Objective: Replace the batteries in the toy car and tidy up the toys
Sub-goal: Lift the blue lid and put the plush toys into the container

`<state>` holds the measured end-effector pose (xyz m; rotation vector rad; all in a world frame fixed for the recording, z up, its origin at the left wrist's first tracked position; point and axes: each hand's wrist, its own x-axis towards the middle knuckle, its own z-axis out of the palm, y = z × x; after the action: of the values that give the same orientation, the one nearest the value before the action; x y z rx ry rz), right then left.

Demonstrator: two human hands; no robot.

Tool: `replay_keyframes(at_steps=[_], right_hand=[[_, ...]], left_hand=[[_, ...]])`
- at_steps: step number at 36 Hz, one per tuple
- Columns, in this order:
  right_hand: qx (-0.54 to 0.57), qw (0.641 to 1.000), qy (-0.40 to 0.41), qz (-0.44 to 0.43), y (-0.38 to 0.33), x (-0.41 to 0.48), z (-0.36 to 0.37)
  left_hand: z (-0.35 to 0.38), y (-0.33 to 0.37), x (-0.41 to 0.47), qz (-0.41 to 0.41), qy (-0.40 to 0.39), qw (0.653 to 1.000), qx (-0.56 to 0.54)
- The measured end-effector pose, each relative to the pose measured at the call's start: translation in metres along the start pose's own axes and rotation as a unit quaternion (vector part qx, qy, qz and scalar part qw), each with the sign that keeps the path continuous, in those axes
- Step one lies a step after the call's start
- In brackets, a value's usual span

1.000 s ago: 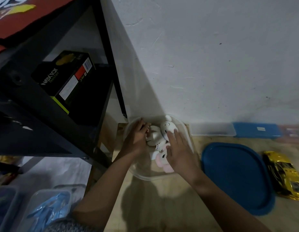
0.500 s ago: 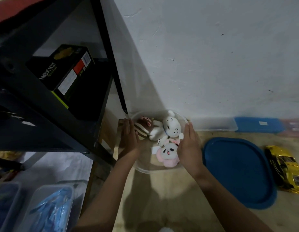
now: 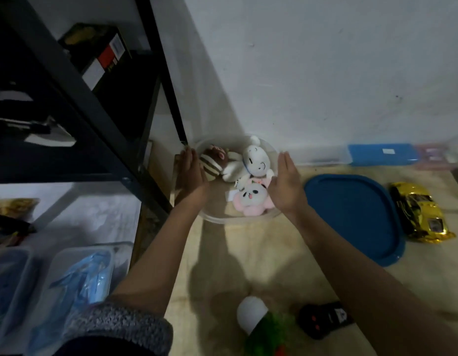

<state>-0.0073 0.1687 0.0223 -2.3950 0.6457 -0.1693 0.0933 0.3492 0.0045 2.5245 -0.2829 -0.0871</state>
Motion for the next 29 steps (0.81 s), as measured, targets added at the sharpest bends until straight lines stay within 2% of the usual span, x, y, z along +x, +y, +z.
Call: replay_keyframes(at_steps=[5, 11, 17, 22, 26, 29], right_hand=[[0.02, 1.0, -0.02, -0.005, 0.006, -0.027, -0.027], [0.036, 0.997, -0.046, -0.054, 0.028, -0.077, -0.055], [0.019, 0.984, -0.162, -0.077, 0.064, -0.13, -0.078], [-0.006, 0.957, -0.273, -0.095, 0.103, -0.174, -0.089], [-0.076, 0.923, -0.357, -0.125, 0.127, -0.197, -0.089], [-0.106, 0.914, -0.365, -0.144, 0.136, -0.209, -0.083]], left_hand=[[-0.012, 0.011, -0.048, 0.071, 0.044, 0.996, -0.044], [-0.021, 0.026, -0.122, 0.106, 0.038, 0.992, -0.058], [-0.018, 0.019, -0.2, 0.044, -0.112, 0.985, -0.127], [-0.012, -0.001, -0.251, 0.029, -0.254, 0.95, -0.181], [-0.005, -0.005, -0.275, 0.01, -0.287, 0.931, -0.224], [0.003, -0.006, -0.284, 0.02, -0.302, 0.93, -0.211]])
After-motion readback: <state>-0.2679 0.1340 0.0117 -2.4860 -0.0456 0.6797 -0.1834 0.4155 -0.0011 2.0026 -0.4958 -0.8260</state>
